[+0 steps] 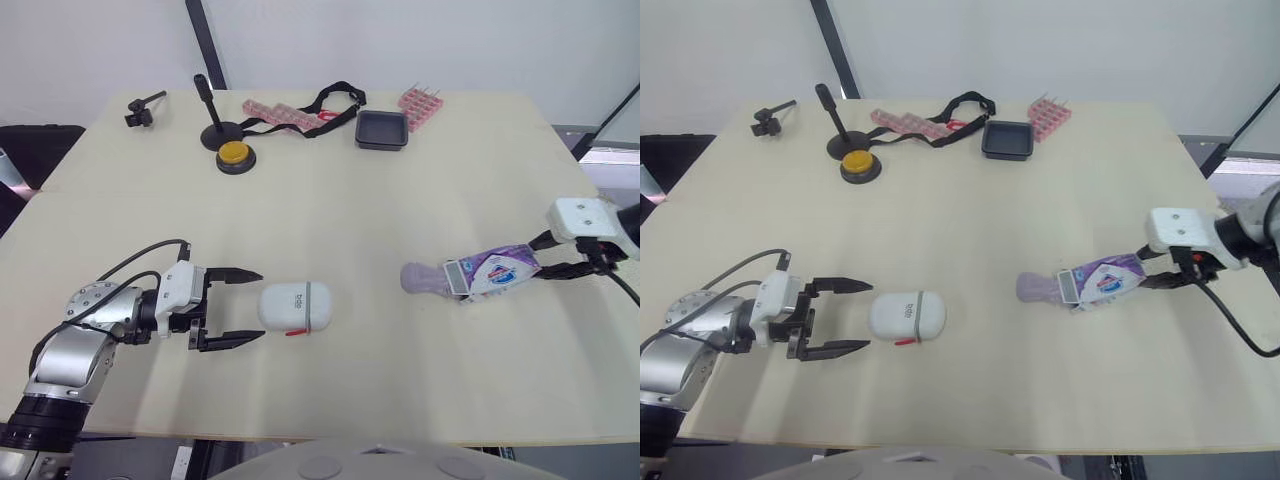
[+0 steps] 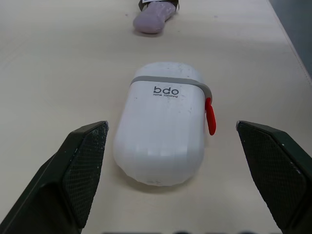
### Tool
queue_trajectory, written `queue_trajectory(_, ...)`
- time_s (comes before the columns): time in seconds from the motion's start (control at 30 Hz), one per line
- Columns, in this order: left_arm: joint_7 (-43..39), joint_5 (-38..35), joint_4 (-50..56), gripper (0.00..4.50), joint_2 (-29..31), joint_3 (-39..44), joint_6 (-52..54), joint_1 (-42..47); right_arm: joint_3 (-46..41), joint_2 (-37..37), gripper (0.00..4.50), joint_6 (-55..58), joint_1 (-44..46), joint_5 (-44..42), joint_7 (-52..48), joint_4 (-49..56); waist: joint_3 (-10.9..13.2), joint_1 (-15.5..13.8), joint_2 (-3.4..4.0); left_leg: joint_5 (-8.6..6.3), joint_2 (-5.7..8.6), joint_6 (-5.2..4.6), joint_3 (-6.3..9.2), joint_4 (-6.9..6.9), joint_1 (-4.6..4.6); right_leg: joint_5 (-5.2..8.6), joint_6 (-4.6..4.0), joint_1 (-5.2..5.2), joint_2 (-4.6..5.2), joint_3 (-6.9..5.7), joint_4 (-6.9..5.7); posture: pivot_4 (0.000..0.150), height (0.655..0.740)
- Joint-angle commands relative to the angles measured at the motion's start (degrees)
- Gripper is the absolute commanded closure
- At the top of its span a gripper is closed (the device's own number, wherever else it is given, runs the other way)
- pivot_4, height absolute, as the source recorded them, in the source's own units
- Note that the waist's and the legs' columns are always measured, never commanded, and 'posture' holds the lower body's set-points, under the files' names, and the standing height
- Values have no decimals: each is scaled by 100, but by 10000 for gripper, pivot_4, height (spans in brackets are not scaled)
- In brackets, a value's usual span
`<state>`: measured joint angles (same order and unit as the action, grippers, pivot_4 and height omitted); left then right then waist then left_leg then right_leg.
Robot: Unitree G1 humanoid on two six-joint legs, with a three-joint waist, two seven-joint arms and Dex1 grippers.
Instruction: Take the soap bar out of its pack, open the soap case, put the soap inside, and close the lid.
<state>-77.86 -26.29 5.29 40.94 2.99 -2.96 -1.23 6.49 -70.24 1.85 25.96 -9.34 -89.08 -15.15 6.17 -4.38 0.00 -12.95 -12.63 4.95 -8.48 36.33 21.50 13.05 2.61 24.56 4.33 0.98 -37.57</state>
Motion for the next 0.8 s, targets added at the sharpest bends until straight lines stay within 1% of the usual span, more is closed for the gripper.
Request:
queue_trajectory(0.03,-23,-10,39,0,27,-8,-58,72,-506,-235,23563,-136,-20,-151,-60,-378,0,4,0,0,0,0,0,0,-1,0,0,0,0,0,-1,1500,7291)
queue_trajectory(0.13,-13,-7,40,0,26,-19,-55,82,-751,-231,23563,-67,-48,-272,-41,-690,0,3,0,0,-1,-1,0,1,-1,0,0,0,-1,0,-1,1500,7291)
queue_trajectory(0.2,2,-4,52,0,17,-29,-48,90,-1000,-111,23563,200,-43,-459,123,-871,0,3,0,0,-1,-2,0,2,0,0,0,0,-1,0,-1,1500,7291)
queue_trajectory(0.27,30,-9,56,0,0,-35,-33,111,-1239,78,23563,456,-84,-617,410,-988,-1,4,0,0,-1,-3,0,3,0,0,-1,0,-1,0,-1,1500,7291)
queue_trajectory(0.33,67,-58,72,0,-24,-34,17,122,-1467,354,23563,433,-255,-617,919,-1041,-2,3,-2,1,-1,-5,0,5,-1,-1,-2,0,-1,-1,-3,1500,7291)
queue_trajectory(0.4,88,-101,76,0,-34,-35,58,134,-1758,730,23563,572,-385,-637,1651,-996,-6,-1,-9,1,-2,-6,0,8,-1,-1,-3,0,-2,-1,-4,1500,7291)
queue_trajectory(0.43,91,-105,84,0,-32,-35,61,129,-2019,1010,23563,873,-439,-740,2205,-908,-7,-2,-8,2,-2,-7,1,9,0,-1,-3,0,-2,-1,-4,1500,7291)
queue_trajectory(0.5,100,-104,94,0,-28,-22,68,129,-2412,1430,23563,1346,-696,-885,2966,-615,-8,-12,-5,3,-1,-8,-1,11,0,-2,-4,1,-3,1,-7,1500,7291)
queue_trajectory(0.63,125,-134,86,0,-23,26,102,145,-3101,2116,23563,2066,-1189,-801,4690,-60,-11,-61,3,3,2,-8,0,9,3,-2,-4,3,-2,0,-5,1500,7291)
queue_trajectory(0.77,118,-241,88,0,-32,74,161,131,-3654,2851,23563,2843,-1729,-832,6075,932,-12,-56,5,3,4,-5,-1,8,1,-2,-3,2,-2,4,-3,1500,7291)
queue_trajectory(0.8,116,-272,86,0,-37,85,180,133,-3725,2989,23563,2950,-1833,-834,6294,1144,-12,-53,5,2,2,-4,-1,3,-1,-2,-3,2,-4,4,-3,1500,7291)
